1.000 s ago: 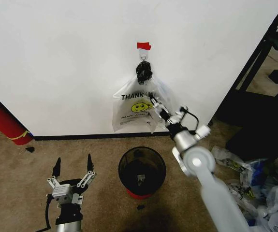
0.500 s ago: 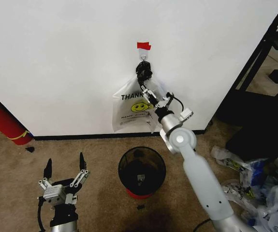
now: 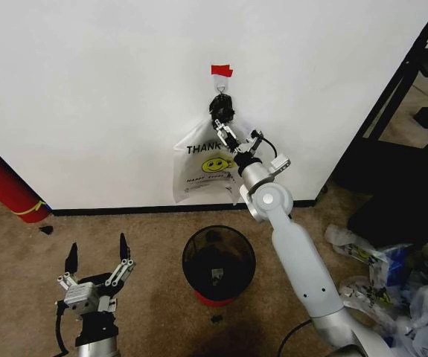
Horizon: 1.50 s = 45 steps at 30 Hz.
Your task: Pick up the garbage bag from the wall and place it over the trash bin.
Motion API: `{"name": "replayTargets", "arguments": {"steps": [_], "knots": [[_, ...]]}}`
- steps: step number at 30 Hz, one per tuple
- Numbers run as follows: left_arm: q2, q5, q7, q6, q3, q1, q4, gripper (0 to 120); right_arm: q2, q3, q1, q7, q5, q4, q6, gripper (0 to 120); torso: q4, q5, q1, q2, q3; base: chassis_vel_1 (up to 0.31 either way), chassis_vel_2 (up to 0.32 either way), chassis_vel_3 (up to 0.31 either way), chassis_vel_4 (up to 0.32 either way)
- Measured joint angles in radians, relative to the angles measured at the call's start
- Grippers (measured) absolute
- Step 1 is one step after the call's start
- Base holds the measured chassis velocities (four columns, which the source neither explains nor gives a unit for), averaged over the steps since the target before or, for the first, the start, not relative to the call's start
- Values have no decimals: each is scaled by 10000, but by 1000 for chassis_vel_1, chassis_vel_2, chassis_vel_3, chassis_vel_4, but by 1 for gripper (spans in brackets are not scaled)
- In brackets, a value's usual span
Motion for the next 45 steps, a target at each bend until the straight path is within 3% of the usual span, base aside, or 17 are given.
{"name": "replayTargets", "arguments": {"steps": [12,18,22,28,45], "knots": [[-70,-59,-6,-26,9,28,4,100,-155,63,-124,16,157,182,-35,31,1,0,0,0,0,0,0,0,0],[-188,34,-7,-96,78,130,-14,100,-178,84,-260,55,149,422,-102,44,0,1,0,1,-1,0,0,0,0],[-189,41,-14,-120,64,154,-76,100,-91,-6,-218,118,80,410,-158,63,2,0,0,1,-1,0,0,0,0],[-143,6,-29,-130,18,157,-130,100,16,-53,-175,120,81,278,-132,81,2,1,0,1,-1,0,0,0,0],[-164,-6,-35,-231,27,139,-119,100,49,-67,2,133,103,69,-33,22,1,1,0,1,0,0,0,0,0]]}}
